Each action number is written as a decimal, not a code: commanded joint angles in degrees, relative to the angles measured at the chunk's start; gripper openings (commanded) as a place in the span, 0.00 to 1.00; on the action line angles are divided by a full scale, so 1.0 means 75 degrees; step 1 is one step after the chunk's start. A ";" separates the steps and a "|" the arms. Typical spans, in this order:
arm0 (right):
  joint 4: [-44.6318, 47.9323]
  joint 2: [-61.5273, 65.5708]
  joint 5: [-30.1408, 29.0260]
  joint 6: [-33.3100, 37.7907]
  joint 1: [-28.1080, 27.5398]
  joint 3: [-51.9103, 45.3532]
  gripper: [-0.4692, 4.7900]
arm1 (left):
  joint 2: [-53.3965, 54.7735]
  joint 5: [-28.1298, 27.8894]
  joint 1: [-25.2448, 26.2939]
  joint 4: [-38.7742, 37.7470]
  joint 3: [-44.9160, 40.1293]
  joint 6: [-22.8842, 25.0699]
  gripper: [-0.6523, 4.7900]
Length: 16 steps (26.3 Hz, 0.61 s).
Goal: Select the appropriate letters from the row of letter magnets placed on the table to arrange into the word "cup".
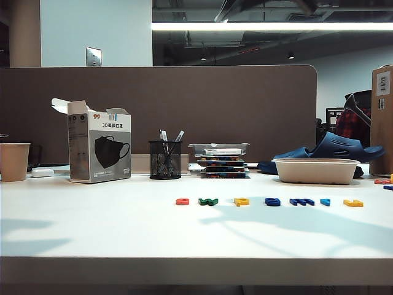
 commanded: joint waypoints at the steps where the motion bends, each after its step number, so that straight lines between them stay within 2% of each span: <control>1: 0.0248 0.0353 -0.0009 0.0248 0.0140 0.0038 0.08 | -0.0020 0.0006 -0.0012 0.0041 0.0017 0.0035 0.11; 16: -0.0041 0.1521 0.0032 0.0402 0.0227 0.0152 0.08 | -0.0006 0.0006 -0.0012 0.0044 0.0017 0.0035 0.11</control>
